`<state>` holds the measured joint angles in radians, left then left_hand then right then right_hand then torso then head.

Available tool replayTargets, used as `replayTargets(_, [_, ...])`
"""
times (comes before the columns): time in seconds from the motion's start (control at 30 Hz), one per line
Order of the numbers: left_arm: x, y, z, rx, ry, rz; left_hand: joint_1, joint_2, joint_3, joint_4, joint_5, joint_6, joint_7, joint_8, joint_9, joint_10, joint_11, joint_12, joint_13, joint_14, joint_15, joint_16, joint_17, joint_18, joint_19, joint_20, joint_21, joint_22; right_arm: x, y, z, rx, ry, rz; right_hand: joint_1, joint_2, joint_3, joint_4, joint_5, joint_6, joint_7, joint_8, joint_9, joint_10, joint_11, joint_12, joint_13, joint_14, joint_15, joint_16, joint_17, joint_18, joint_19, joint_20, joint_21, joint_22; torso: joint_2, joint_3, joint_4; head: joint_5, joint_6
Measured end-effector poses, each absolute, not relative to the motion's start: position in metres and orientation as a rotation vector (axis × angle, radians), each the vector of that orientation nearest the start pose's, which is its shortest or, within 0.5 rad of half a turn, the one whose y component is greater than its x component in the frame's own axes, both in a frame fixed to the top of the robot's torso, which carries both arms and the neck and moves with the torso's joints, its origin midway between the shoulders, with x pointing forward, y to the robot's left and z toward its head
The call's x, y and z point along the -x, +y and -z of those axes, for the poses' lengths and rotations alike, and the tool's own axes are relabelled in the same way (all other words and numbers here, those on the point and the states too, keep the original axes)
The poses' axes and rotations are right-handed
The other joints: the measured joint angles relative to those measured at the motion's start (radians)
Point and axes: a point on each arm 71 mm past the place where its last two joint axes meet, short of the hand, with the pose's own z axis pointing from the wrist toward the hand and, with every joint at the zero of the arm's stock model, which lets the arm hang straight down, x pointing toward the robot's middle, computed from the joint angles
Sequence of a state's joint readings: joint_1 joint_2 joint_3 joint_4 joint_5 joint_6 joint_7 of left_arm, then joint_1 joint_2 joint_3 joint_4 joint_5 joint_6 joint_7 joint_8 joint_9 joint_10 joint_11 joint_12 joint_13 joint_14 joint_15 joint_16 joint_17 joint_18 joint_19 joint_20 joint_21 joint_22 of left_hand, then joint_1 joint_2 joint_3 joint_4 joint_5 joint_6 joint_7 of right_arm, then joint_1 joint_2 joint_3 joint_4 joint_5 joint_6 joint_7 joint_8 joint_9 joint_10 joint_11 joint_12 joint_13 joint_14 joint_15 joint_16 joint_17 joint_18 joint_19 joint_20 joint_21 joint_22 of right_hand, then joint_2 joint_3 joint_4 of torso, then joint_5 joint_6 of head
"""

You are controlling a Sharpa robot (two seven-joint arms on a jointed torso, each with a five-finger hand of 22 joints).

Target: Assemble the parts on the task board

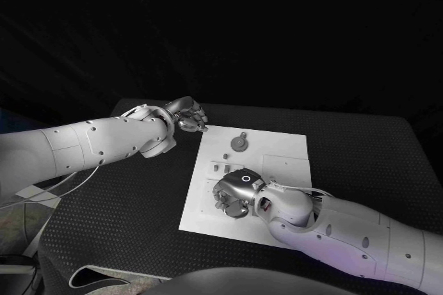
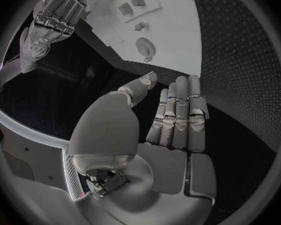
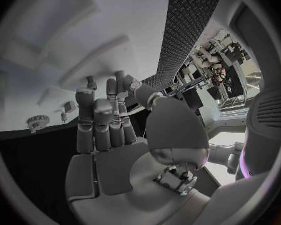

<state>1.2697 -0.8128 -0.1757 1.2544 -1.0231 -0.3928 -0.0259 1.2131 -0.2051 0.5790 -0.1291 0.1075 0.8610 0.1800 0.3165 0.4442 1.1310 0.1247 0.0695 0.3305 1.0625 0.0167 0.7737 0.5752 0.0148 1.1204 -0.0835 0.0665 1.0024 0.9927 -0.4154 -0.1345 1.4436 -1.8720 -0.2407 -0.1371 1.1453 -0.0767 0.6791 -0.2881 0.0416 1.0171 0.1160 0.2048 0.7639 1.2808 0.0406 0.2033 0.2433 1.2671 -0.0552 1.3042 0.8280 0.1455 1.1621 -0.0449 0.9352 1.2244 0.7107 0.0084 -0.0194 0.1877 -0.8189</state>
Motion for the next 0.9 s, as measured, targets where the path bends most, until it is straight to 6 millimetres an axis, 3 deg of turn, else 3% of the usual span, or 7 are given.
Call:
replayTargets(0.37, [-0.5284, 0.2806, 0.2086, 0.292, 1.707, 0.590, 0.000, 0.000, 0.000, 0.000, 0.000, 0.000, 0.000, 0.000, -0.001, 0.000, 0.000, 0.000, 0.000, 0.000, 0.000, 0.000, 0.000, 0.000, 0.000, 0.000, 0.000, 0.000, -0.3879, 0.0038, 0.2943, 0.728, 1.691, -0.833, 0.000, 0.000, 0.003, -0.003, 0.000, 0.000, 0.001, 0.000, -0.001, -0.001, 0.000, -0.009, 0.000, -0.002, -0.002, 0.000, 0.001, 0.001, 0.002, -0.002, 0.000, 0.000, 0.000, -0.0001, 0.0004, -0.001, 0.000])
replayTargets(0.43, [-0.5284, 0.2805, 0.2086, 0.292, 1.707, 0.590, 0.000, 0.000, 0.000, 0.000, 0.000, 0.000, 0.000, 0.000, -0.001, 0.000, 0.000, 0.000, 0.000, 0.000, 0.000, 0.000, 0.000, 0.000, 0.000, 0.000, 0.000, 0.000, -0.3879, 0.0043, 0.2944, 0.726, 1.693, -0.835, -0.009, -0.018, 0.003, -0.003, 0.000, -0.006, 0.007, -0.001, -0.001, -0.006, 0.006, -0.014, 0.000, -0.003, -0.003, 0.000, 0.001, 0.001, 0.002, -0.002, 0.000, 0.000, 0.000, -0.0001, 0.0004, -0.001, 0.000])
replayTargets(0.6, [-0.5284, 0.2804, 0.2085, 0.292, 1.707, 0.590, 0.000, 0.000, 0.000, 0.000, 0.000, 0.000, 0.000, 0.000, -0.001, 0.000, 0.000, 0.000, 0.000, 0.000, 0.000, 0.000, 0.001, 0.000, 0.000, 0.000, 0.000, 0.000, -0.3871, 0.0063, 0.2952, 0.716, 1.700, -0.848, -0.046, -0.074, -0.043, -0.001, 0.001, -0.065, 0.026, -0.046, -0.015, -0.032, 0.022, -0.035, -0.007, -0.010, -0.003, 0.000, 0.004, 0.001, 0.002, -0.002, 0.000, 0.001, 0.000, -0.0003, 0.0005, 0.000, 0.000])
replayTargets(0.7, [-0.5284, 0.2804, 0.2085, 0.292, 1.707, 0.590, 0.000, 0.000, 0.000, 0.000, 0.000, 0.000, 0.000, 0.000, -0.001, 0.000, 0.000, 0.000, 0.000, 0.000, 0.000, 0.000, 0.001, 0.000, 0.000, 0.000, 0.000, 0.000, -0.3869, 0.0065, 0.2954, 0.708, 1.704, -0.855, -0.057, -0.089, -0.063, -0.001, 0.001, -0.084, 0.032, -0.057, -0.019, -0.035, 0.026, -0.039, -0.007, -0.005, 0.002, 0.000, 0.004, 0.001, 0.002, -0.001, 0.000, 0.001, 0.000, -0.0003, 0.0008, -0.001, 0.000])
replayTargets(0.77, [-0.5284, 0.2804, 0.2085, 0.292, 1.707, 0.590, 0.000, 0.000, 0.000, 0.000, 0.000, 0.000, 0.000, 0.000, -0.001, 0.000, 0.000, 0.000, 0.000, 0.000, 0.000, 0.000, 0.001, 0.000, 0.000, 0.000, 0.000, 0.000, -0.3869, 0.0064, 0.2954, 0.704, 1.706, -0.858, -0.055, -0.095, -0.068, -0.002, 0.001, -0.108, 0.047, -0.066, -0.022, -0.039, 0.029, -0.042, -0.007, -0.006, 0.004, 0.000, 0.006, 0.001, 0.003, -0.001, 0.000, 0.001, 0.000, -0.0004, 0.0008, -0.002, 0.000])
replayTargets(0.9, [-0.5285, 0.2804, 0.2086, 0.292, 1.707, 0.590, 0.000, 0.000, 0.000, 0.000, 0.000, 0.000, 0.000, 0.000, -0.001, 0.001, -0.001, 0.000, 0.000, 0.000, 0.000, 0.000, 0.001, 0.000, 0.000, 0.000, 0.000, 0.000, -0.3869, 0.0063, 0.2955, 0.696, 1.711, -0.864, -0.059, -0.101, -0.077, -0.001, 0.001, -0.113, 0.049, -0.068, -0.023, -0.043, 0.033, -0.047, -0.008, -0.004, 0.009, 0.000, 0.007, 0.001, 0.003, -0.009, 0.000, 0.001, 0.000, -0.0005, 0.0004, -0.002, -0.002])
